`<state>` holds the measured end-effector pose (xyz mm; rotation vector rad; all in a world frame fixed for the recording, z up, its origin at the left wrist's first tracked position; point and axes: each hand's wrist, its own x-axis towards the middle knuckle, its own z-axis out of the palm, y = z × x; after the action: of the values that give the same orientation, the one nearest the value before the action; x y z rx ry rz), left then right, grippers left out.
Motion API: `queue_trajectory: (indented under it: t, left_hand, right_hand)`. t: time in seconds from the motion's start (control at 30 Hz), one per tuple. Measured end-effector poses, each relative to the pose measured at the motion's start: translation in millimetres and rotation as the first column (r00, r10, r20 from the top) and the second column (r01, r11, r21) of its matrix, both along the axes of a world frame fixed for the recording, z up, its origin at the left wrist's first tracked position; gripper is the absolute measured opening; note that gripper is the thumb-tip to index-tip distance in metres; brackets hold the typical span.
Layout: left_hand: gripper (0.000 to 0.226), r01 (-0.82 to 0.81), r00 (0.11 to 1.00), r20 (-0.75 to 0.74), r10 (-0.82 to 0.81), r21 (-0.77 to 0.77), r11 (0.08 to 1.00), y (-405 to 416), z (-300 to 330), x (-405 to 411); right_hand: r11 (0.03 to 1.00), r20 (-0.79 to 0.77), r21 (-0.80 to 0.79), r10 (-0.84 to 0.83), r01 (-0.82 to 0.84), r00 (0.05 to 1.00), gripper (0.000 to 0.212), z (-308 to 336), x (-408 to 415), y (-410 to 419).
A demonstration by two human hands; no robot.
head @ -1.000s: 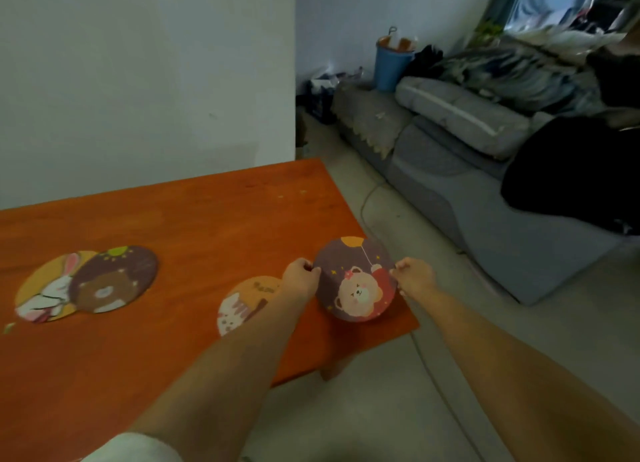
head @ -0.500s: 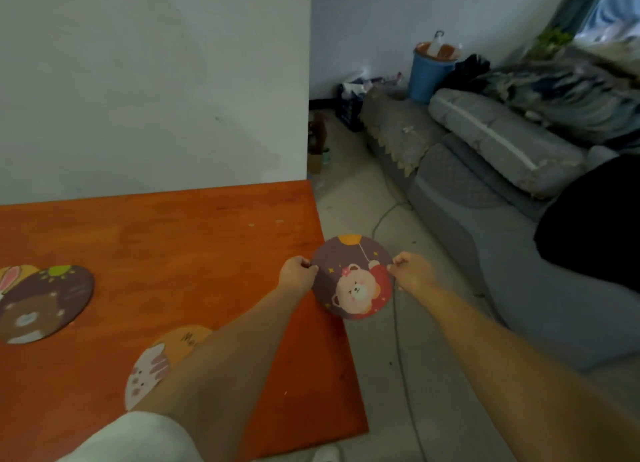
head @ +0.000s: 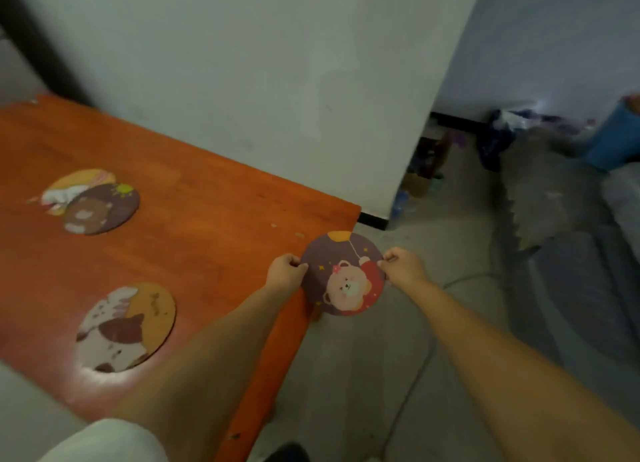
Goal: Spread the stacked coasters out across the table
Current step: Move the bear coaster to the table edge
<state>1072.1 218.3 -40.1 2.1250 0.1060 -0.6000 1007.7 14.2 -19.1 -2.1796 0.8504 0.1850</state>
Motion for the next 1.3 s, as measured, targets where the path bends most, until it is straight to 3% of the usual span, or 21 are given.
queue_trajectory:
  t: [0.27, 0.4, 0.6, 0.67, 0.73, 0.87, 0.93, 1.03, 1.3]
  left_hand:
    - [0.032, -0.408, 0.910, -0.079, 0.407, 0.006, 0.913, 62, -17, -4]
    - [0.019, -0.523, 0.841, -0.135, 0.523, 0.039, 0.851, 91, -32, -7]
    - [0.046, -0.448, 0.874, -0.089, 0.477, 0.228, 0.864, 110, -46, -19]
    - [0.041, -0.379, 0.904, -0.074, 0.421, 0.317, 0.870, 107, -48, -21]
    - [0.019, -0.334, 0.921, -0.063, 0.384, 0.379, 0.863, 103, -45, -18]
    - [0.036, -0.328, 0.922, -0.052, 0.384, 0.422, 0.845, 104, -40, 0]
    - [0.036, -0.330, 0.919, -0.058, 0.390, 0.427, 0.842, 106, -35, 15]
    - [0.014, -0.369, 0.914, -0.018, 0.405, 0.373, 0.851, 100, -24, 44]
    - [0.010, -0.433, 0.900, 0.176, 0.400, 0.238, 0.869, 21, -1, 174]
  right_hand:
    - [0.913, 0.001, 0.029, 0.406, -0.406, 0.914, 0.021, -22, 84, 52]
    - [0.834, -0.033, 0.035, 0.552, -0.551, 0.833, 0.013, -38, 106, 91]
    - [0.728, -0.146, -0.024, 0.675, -0.685, 0.723, 0.012, -63, 121, 118]
    - [0.671, -0.203, -0.071, 0.715, -0.738, 0.669, 0.014, -70, 124, 119]
    - [0.590, -0.261, -0.116, 0.758, -0.799, 0.598, 0.021, -73, 126, 118]
    - [0.527, -0.267, -0.115, 0.800, -0.842, 0.537, 0.036, -69, 142, 113]
    - [0.525, -0.255, -0.110, 0.806, -0.844, 0.535, 0.034, -63, 155, 109]
    - [0.586, -0.179, -0.099, 0.784, -0.804, 0.594, 0.027, -50, 182, 95]
    - [0.699, -0.065, -0.145, 0.699, -0.700, 0.712, 0.024, -15, 294, 1]
